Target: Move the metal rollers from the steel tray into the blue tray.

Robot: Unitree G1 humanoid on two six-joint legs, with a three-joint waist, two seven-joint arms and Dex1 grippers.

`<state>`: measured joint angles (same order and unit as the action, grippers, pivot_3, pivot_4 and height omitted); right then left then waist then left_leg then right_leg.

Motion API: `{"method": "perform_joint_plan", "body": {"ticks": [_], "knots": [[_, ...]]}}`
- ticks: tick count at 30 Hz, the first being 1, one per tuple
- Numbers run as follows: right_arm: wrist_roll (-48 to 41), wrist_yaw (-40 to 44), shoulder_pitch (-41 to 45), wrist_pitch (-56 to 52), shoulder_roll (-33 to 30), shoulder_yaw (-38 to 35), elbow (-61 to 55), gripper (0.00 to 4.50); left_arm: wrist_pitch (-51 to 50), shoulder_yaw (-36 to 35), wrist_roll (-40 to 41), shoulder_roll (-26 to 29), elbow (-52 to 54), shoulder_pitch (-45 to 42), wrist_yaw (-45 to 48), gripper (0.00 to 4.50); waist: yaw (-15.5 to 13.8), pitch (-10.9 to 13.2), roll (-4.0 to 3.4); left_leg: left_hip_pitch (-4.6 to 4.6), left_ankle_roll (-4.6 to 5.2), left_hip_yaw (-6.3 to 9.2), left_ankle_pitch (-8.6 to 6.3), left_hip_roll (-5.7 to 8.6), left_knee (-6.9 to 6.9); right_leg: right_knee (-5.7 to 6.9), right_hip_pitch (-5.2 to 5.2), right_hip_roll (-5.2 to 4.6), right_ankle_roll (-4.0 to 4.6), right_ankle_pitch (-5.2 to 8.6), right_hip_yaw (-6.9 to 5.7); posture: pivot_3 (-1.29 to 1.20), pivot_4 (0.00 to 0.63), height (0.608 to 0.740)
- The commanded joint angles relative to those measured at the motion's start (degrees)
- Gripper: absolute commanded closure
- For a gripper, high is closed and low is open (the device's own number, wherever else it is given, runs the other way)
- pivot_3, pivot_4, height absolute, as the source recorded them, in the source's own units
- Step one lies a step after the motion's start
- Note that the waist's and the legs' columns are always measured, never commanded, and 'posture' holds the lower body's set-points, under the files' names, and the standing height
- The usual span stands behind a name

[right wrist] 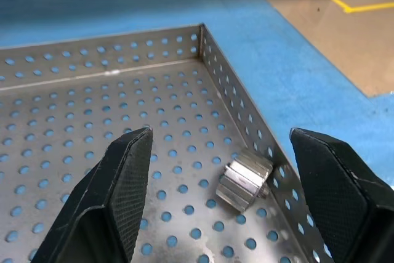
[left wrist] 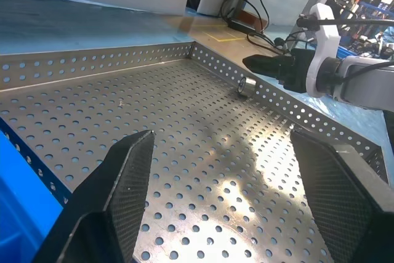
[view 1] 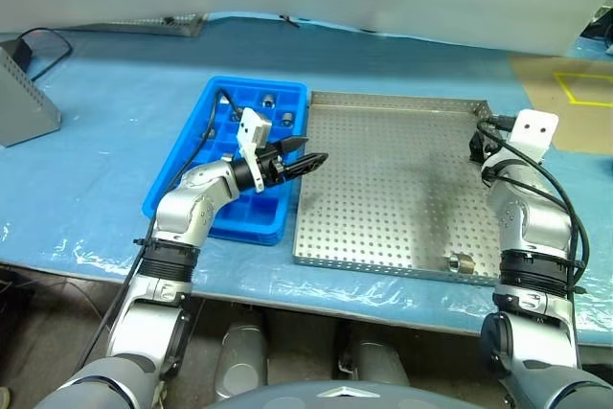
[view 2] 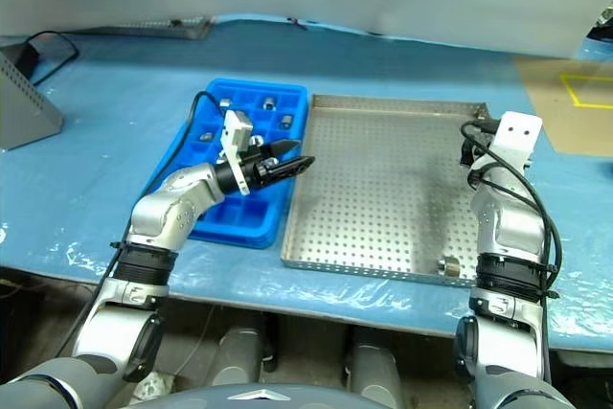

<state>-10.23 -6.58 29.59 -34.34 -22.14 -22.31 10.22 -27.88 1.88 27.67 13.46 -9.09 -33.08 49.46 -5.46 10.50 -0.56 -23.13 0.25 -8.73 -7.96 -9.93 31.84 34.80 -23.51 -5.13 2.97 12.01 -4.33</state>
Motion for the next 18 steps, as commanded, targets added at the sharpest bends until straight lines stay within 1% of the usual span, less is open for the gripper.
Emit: {"method": "perform_joint_plan", "body": {"ticks": [1, 6, 12, 18], "knots": [[-0.2, 0.0, 2.7, 1.9, 0.3, -0.2, 1.4, 0.82, 2.0, -0.4, -0.3, 0.4, -0.4, -1.0, 1.1, 0.76, 0.0, 0.0, -0.01, 0.00, -0.01, 0.00, 0.01, 0.00, -0.02, 0.00, -0.01, 0.00, 0.00, 0.00, 0.00, 0.08, 0.150, 0.740], [-1.8, -0.7, 4.0, 2.0, 0.9, -2.7, 6.4, 0.82, 3.6, -0.5, -0.6, 0.3, -1.6, -0.3, 1.7, 0.76, -0.2, 0.0, -0.02, -0.01, -0.01, 0.00, 0.01, 0.03, -0.04, -0.01, -0.01, -0.01, 0.01, 0.00, 0.00, 0.10, 0.150, 0.740], [-2.8, -1.9, 4.6, 2.7, -0.1, -5.3, 10.9, 0.82, 5.8, -0.3, -1.3, 0.0, -3.2, 1.0, 2.6, 0.76, -0.3, 0.0, -0.02, -0.01, 0.00, 0.00, 0.00, 0.03, -0.06, -0.04, 0.03, -0.02, 0.01, 0.00, 0.00, 0.10, 0.150, 0.740], [-3.1, -1.9, 5.3, 3.4, -0.4, -5.4, 13.0, 0.82, 7.9, -0.6, -2.0, -0.1, -5.8, 0.6, 3.3, 0.76, -0.3, 0.0, -0.04, 0.05, -0.02, 0.00, 0.01, 0.02, -0.05, -0.03, 0.09, -0.02, 0.00, 0.00, -0.02, 0.10, 0.150, 0.740]]}}
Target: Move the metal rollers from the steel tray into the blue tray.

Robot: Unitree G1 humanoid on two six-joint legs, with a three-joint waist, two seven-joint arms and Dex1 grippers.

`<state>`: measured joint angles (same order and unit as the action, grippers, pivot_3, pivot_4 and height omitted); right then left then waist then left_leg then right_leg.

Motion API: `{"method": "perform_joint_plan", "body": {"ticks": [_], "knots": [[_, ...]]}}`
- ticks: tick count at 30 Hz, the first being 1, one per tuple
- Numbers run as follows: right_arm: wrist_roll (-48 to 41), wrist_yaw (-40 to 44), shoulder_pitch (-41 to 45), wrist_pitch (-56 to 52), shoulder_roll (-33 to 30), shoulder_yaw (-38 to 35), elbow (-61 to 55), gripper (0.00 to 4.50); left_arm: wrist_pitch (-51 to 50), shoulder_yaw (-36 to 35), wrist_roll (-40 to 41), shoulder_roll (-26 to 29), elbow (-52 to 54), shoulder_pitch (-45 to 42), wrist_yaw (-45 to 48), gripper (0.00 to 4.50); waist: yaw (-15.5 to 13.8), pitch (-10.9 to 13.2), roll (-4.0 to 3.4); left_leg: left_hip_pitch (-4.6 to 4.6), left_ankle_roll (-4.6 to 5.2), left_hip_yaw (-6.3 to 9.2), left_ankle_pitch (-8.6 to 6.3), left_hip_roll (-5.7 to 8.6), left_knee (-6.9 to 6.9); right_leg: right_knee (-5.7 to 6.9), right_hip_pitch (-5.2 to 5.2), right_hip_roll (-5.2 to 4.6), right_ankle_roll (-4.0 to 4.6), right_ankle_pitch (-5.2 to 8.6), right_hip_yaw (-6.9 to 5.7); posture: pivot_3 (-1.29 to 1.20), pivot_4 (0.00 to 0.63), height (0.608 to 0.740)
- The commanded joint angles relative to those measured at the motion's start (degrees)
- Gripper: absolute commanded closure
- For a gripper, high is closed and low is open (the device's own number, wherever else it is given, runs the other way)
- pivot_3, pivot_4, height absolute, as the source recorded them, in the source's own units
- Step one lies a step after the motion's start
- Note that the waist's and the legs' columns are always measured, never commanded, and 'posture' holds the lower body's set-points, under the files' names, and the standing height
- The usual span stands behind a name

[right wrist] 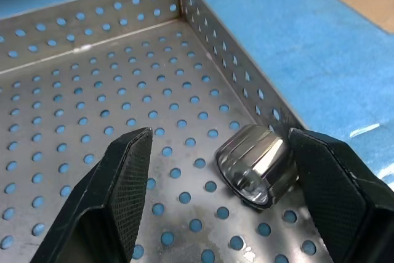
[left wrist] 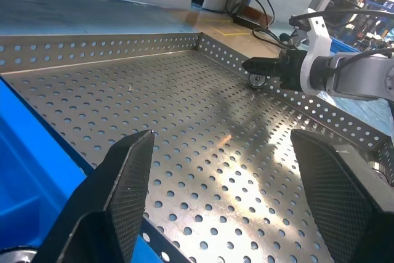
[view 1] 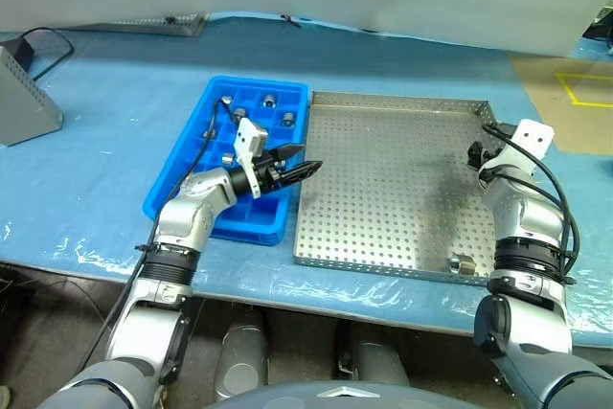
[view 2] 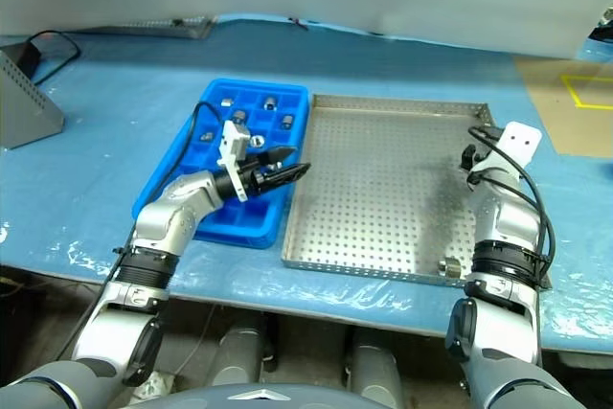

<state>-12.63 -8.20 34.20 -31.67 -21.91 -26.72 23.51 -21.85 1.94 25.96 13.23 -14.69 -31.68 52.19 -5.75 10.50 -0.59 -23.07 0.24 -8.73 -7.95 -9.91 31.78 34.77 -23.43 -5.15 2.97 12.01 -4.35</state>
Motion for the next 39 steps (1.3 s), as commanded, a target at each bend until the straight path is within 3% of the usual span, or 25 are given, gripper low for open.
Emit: {"method": "perform_joint_plan", "body": {"ticks": [1, 13, 19, 29, 39], "knots": [[-0.8, -0.2, 0.9, 0.9, -0.6, -1.0, -0.1, 0.82, 2.1, -0.7, -0.4, 0.1, -0.6, -1.0, 0.7, 0.76, 0.0, 0.0, -0.01, -0.01, 0.00, 0.00, 0.00, 0.01, 0.00, 0.00, 0.00, 0.00, 0.00, 0.00, 0.00, 0.10, 0.150, 0.740], [-1.0, 0.6, -0.2, 1.2, -0.2, -0.1, -0.3, 0.82, 2.3, -0.3, -0.8, -0.6, 0.3, -0.9, 0.1, 0.76, 0.0, 0.0, -0.01, -0.01, 0.01, -0.01, 0.00, 0.01, -0.11, -0.06, -0.02, 0.00, 0.00, 0.00, 0.00, 0.09, 0.150, 0.740], [-0.9, 0.4, -0.6, 1.0, -0.3, 0.1, -1.1, 2.73, 3.0, -0.6, -1.3, -0.8, -1.0, -1.7, 0.0, 0.76, 0.0, 0.0, -0.01, -0.01, 0.01, -0.01, 0.00, 0.01, -0.11, -0.07, -0.03, 0.00, 0.00, 0.01, 0.00, 0.09, 0.150, 0.740], [-2.7, 2.2, -0.4, 0.5, -0.1, 0.0, -3.0, 2.73, 2.5, -0.9, -1.3, -1.0, -1.2, -2.6, 0.1, 0.76, 0.0, 0.0, -0.01, -0.02, 0.01, -0.01, 0.00, 0.01, -0.13, -0.08, -0.03, 0.00, 0.00, 0.01, 0.00, 0.08, 0.150, 0.740], [-17.7, 26.6, -2.2, -10.3, -1.0, 11.1, -31.4, 2.73, 2.4, -3.3, 0.5, 1.4, -2.1, -4.0, 2.9, 0.76, 0.0, 0.0, -0.06, -0.07, -0.03, -0.02, 0.04, 0.00, -0.40, -0.13, -0.22, 0.02, 0.03, 0.02, 0.01, 0.11, 0.150, 0.740]]}}
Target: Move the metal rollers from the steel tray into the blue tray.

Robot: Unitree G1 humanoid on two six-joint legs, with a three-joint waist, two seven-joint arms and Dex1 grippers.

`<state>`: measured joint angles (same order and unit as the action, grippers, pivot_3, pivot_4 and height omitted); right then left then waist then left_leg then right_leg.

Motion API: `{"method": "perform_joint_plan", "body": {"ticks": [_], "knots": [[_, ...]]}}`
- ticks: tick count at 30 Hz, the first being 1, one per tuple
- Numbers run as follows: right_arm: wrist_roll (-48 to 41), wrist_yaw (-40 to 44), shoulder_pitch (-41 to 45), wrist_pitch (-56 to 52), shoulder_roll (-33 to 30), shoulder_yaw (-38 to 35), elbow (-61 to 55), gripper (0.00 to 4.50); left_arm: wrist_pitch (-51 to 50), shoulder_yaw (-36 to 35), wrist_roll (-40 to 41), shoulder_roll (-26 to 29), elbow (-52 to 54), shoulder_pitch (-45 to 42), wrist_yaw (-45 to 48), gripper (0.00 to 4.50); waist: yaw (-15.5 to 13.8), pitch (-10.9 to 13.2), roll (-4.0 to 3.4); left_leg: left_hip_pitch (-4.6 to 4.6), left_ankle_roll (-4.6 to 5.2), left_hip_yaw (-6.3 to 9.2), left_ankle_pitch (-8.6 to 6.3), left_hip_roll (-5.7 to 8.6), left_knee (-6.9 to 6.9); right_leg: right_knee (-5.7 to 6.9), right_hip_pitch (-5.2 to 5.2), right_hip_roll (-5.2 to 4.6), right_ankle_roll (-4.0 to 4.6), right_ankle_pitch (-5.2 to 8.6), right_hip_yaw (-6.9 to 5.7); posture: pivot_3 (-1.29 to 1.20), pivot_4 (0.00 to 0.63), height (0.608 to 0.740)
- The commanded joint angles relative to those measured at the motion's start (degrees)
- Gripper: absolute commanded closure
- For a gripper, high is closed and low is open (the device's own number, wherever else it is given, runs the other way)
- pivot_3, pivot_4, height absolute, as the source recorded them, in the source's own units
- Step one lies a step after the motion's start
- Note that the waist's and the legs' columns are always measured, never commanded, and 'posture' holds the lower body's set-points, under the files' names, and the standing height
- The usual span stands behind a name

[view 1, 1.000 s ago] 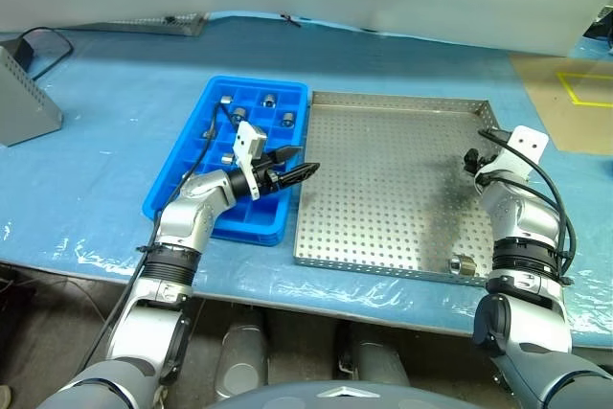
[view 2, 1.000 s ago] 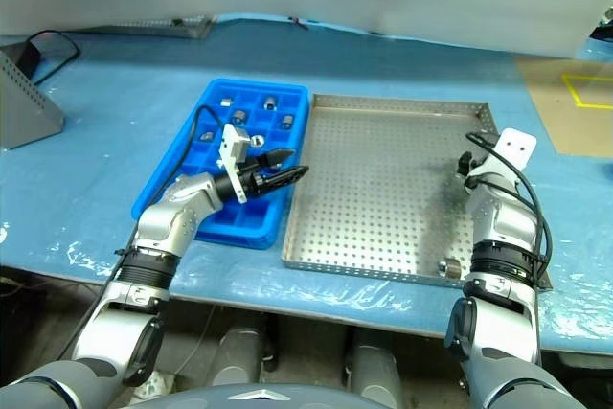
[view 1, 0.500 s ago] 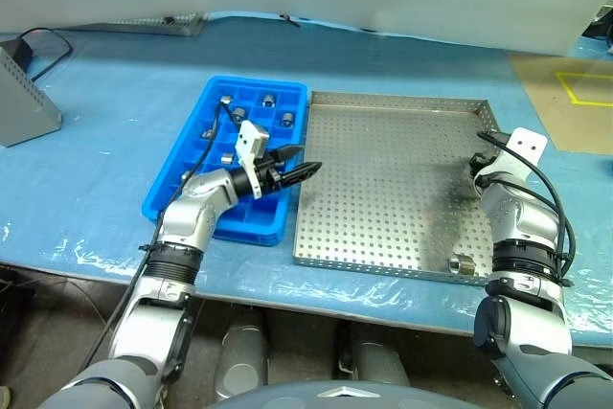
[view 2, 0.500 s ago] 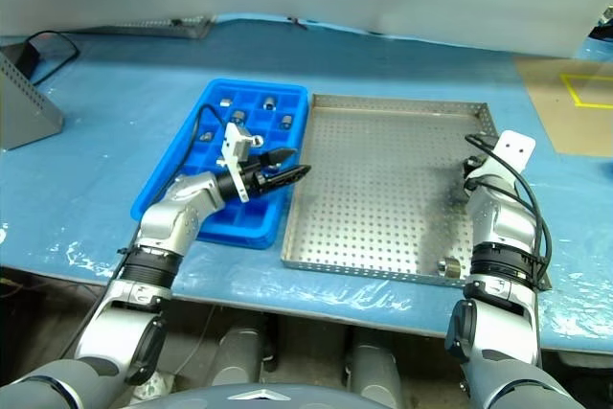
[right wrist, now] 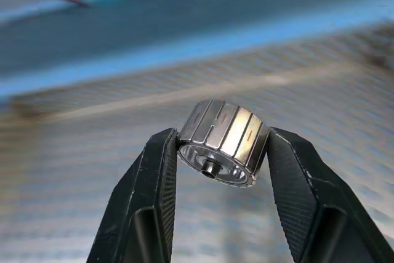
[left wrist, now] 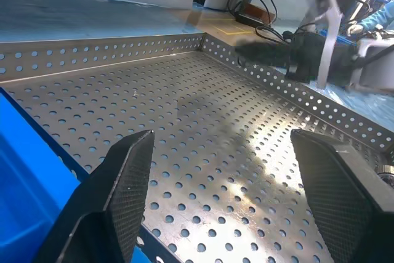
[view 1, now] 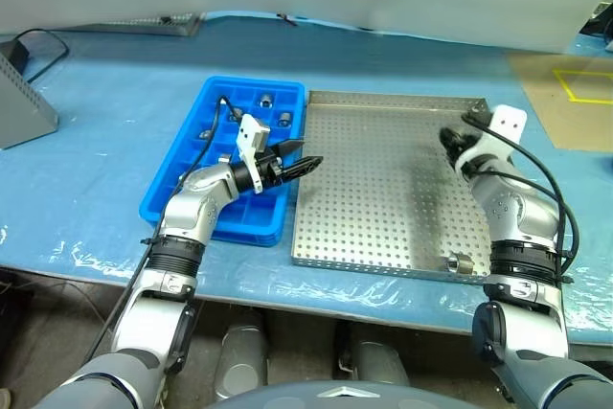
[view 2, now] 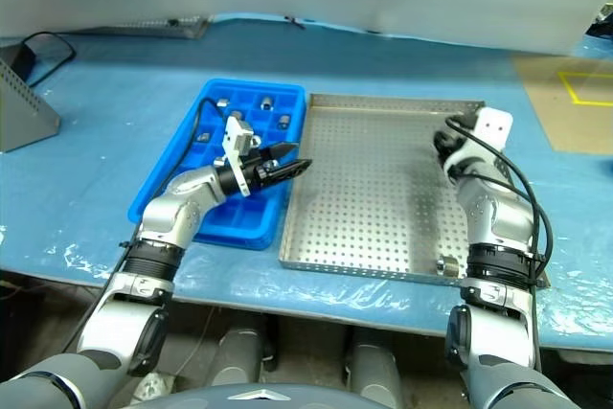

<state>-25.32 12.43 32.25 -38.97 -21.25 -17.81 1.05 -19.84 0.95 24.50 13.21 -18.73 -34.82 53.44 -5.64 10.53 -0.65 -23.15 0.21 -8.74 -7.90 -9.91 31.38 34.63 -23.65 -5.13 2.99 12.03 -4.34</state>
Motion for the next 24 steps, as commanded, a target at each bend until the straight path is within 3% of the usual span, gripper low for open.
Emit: {"method": "perform_joint_plan", "body": {"ticks": [1, 9, 17, 24], "knots": [[-6.0, 8.1, -0.4, -4.1, -2.4, 3.7, -11.1, 2.73, 0.1, -2.8, 2.5, 1.9, 2.6, -0.9, 2.0, 0.76, -0.3, 0.0, 0.00, -0.02, 0.00, 0.00, 0.00, 0.01, -0.02, -0.02, -0.01, 0.00, 0.00, 0.00, 0.00, 0.11, 0.150, 0.740], [-7.4, 21.8, 2.3, -6.7, -6.2, 17.5, -17.4, 2.73, -6.9, -10.5, 7.7, 10.4, 12.2, -1.0, -1.6, 0.76, -1.3, 0.0, 0.03, -0.05, -0.09, 0.04, 0.04, -0.04, -0.08, 0.00, -0.08, -0.01, 0.02, 0.02, -0.04, 0.27, 0.150, 0.740], [-5.4, 33.5, 8.2, -3.1, -3.8, 27.0, -9.7, 2.73, -15.0, -19.0, 15.0, 22.0, 30.2, 13.9, -1.9, 0.76, -3.9, 0.0, 0.05, -0.16, -0.16, 0.12, 0.06, -0.08, -0.23, 0.06, -0.29, -0.01, 0.17, 0.17, -0.10, 0.47, 0.150, 0.740], [2.3, 39.1, 9.8, 4.8, -1.6, 32.8, 3.8, 2.73, -16.6, -19.1, 16.3, 24.0, 42.1, 28.3, -3.4, 0.76, -8.8, 0.0, 0.06, -0.23, -0.19, 0.16, 0.07, -0.05, -0.24, 0.11, -0.34, -0.06, 0.17, 0.21, -0.10, 0.56, 0.150, 0.740]]}}
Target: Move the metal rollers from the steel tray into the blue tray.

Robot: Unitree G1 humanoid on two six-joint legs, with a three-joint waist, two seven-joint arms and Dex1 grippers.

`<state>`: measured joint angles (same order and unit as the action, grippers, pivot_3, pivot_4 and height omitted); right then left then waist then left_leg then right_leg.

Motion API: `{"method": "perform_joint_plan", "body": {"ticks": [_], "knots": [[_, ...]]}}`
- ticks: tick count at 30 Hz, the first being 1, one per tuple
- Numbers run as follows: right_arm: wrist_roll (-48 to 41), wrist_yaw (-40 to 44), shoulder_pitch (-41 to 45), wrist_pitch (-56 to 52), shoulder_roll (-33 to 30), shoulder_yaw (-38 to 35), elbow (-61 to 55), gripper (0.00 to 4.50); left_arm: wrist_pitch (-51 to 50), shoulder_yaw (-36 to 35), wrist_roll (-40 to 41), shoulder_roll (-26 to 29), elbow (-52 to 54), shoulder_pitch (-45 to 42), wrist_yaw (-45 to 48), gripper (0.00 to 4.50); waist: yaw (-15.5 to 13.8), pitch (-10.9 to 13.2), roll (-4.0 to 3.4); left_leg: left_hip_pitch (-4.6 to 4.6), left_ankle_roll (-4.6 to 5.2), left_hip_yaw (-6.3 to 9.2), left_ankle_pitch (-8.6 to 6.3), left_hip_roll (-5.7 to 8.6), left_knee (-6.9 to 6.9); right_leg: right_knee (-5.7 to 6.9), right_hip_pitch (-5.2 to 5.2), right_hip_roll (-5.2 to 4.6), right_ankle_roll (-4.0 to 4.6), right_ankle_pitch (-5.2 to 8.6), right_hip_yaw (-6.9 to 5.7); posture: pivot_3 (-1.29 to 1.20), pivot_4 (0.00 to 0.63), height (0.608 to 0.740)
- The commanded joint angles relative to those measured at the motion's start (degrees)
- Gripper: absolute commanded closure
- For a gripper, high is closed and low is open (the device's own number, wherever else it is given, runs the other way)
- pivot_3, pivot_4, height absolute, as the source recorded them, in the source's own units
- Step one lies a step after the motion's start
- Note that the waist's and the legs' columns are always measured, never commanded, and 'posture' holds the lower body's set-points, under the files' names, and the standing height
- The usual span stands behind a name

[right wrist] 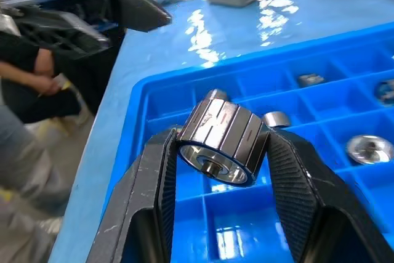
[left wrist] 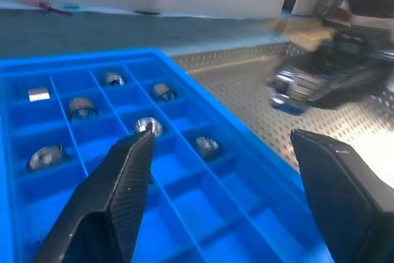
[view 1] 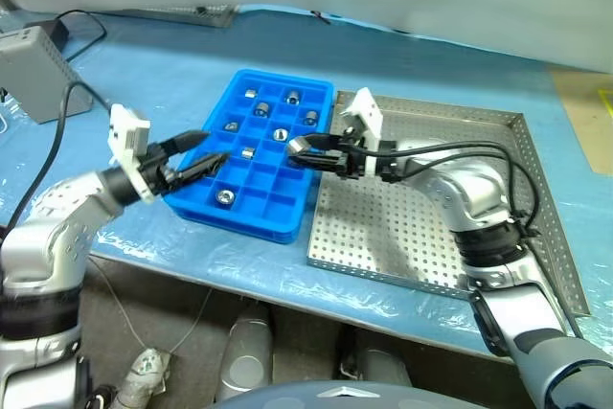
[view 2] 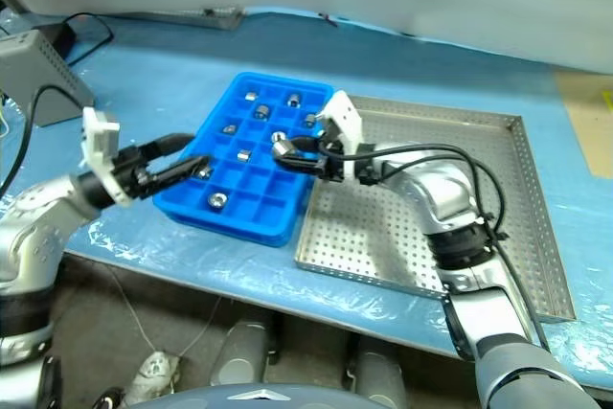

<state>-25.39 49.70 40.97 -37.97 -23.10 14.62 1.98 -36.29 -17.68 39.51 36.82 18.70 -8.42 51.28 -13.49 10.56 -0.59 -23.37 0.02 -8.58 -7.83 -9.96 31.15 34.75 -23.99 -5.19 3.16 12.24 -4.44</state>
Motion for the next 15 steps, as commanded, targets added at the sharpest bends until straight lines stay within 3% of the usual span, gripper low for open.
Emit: {"method": "perform_joint_plan", "body": {"ticks": [1, 6, 10, 15], "knots": [[3.0, 2.0, 1.2, 4.5, 0.4, 0.4, 3.9, 2.73, -0.2, -0.4, 1.4, 0.2, 5.3, 2.6, -1.9, 0.76, -1.7, 0.0, 0.00, -0.01, -0.01, 0.01, 0.01, -0.02, -0.02, 0.01, -0.01, 0.01, -0.04, 0.02, -0.01, 0.56, 0.150, 0.740], [6.6, 2.2, 0.6, 7.1, 1.2, 0.8, 6.4, 2.73, -0.5, 0.4, 2.6, -1.3, 7.0, 3.5, -4.3, 0.76, -4.8, 0.0, -0.01, 0.19, -0.08, 0.01, 0.04, -0.04, -0.07, 0.10, 0.05, 0.06, -0.36, 0.21, 0.10, 0.55, 0.150, 0.740], [3.1, 6.0, -2.4, 3.1, -0.2, 0.0, -0.7, 2.73, 0.0, 0.7, 2.4, -0.4, 5.2, 3.2, -4.0, 0.76, -6.3, 0.0, 0.00, 0.20, -0.10, 0.00, 0.05, -0.04, -0.06, 0.11, 0.05, 0.12, -0.31, 0.16, 0.17, 0.54, 0.150, 0.740], [7.9, 0.4, 0.9, 8.3, 6.4, 0.3, 8.0, 2.73, 1.4, 1.8, 0.4, 0.0, 0.2, 0.2, -3.7, 0.76, -6.2, 0.0, -0.01, 0.29, -0.19, 0.00, 0.11, -0.09, -0.06, 0.24, 0.00, 0.20, -0.26, 0.13, 0.25, 0.52, 0.150, 0.740]]}}
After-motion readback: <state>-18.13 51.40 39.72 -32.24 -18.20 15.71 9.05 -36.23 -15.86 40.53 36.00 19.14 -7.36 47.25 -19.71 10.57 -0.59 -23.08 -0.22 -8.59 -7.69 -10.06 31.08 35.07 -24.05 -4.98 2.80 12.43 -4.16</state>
